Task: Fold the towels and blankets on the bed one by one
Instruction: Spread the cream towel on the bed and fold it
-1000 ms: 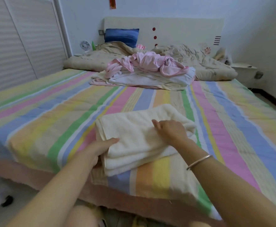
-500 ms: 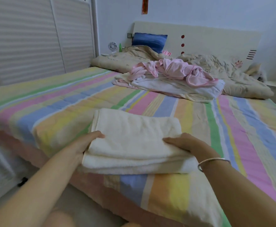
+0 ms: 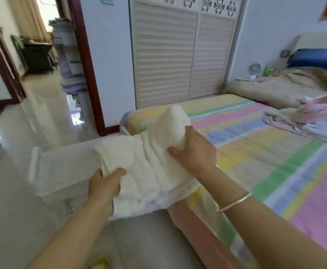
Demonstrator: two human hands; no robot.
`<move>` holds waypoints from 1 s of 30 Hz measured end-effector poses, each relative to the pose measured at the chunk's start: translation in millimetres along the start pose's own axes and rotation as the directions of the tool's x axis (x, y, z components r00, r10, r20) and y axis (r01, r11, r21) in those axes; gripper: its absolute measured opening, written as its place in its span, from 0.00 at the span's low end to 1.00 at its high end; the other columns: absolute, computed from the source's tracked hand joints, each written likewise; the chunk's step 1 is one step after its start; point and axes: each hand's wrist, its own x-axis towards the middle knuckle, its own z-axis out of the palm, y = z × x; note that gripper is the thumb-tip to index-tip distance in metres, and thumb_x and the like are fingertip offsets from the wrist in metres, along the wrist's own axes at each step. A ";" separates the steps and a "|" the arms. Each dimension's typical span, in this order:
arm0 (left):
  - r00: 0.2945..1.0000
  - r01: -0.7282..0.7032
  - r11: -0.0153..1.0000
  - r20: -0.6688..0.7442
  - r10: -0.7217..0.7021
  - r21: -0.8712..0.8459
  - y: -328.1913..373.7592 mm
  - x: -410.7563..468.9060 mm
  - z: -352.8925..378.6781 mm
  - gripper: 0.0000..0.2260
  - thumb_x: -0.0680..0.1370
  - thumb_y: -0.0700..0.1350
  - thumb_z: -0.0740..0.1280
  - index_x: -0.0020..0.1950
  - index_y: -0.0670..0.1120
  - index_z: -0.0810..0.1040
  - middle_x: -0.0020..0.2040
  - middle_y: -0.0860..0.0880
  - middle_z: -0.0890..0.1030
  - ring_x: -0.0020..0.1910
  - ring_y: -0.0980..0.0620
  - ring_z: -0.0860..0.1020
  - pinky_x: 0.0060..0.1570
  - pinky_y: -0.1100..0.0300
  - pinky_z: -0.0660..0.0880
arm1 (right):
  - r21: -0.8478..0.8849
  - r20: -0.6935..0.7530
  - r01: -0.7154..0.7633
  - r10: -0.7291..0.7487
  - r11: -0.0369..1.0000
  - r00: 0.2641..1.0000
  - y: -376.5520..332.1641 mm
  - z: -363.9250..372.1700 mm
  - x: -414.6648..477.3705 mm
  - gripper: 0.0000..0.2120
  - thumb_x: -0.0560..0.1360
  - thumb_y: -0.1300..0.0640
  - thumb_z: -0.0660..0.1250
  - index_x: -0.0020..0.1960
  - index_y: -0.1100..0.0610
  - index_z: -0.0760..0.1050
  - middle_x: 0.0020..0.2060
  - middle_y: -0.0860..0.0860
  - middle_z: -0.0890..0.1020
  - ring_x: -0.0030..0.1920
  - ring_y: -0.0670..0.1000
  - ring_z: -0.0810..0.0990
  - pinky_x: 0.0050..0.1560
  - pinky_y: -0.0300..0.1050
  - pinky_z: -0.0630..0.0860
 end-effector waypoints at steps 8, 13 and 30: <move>0.977 0.064 0.997 -0.206 -0.056 0.032 44.9 177.5 -113.7 0.23 0.67 0.44 0.77 0.59 0.40 0.76 0.52 0.40 0.82 0.51 0.38 0.80 0.55 0.39 0.77 | 0.123 0.077 0.153 -0.163 0.981 0.984 -134.2 109.2 131.5 0.31 0.71 0.38 0.67 0.64 0.56 0.63 0.55 0.53 0.78 0.55 0.57 0.77 0.42 0.47 0.66; 0.937 0.066 0.965 -0.349 0.027 0.252 44.5 252.4 -151.5 0.48 0.51 0.50 0.77 0.70 0.40 0.67 0.59 0.41 0.78 0.53 0.38 0.80 0.52 0.43 0.79 | 0.209 0.144 0.111 -0.143 0.971 0.979 -168.1 189.3 176.3 0.32 0.70 0.37 0.68 0.66 0.55 0.64 0.56 0.51 0.78 0.56 0.56 0.78 0.45 0.46 0.69; 0.981 -0.001 0.148 -0.027 0.191 0.989 -4.2 282.3 -142.0 0.40 0.77 0.38 0.62 0.79 0.48 0.37 0.79 0.42 0.38 0.78 0.41 0.48 0.75 0.49 0.56 | -0.044 0.400 0.145 -0.115 0.989 0.909 -147.6 298.4 172.4 0.41 0.75 0.49 0.68 0.78 0.50 0.45 0.74 0.58 0.57 0.71 0.61 0.64 0.67 0.55 0.69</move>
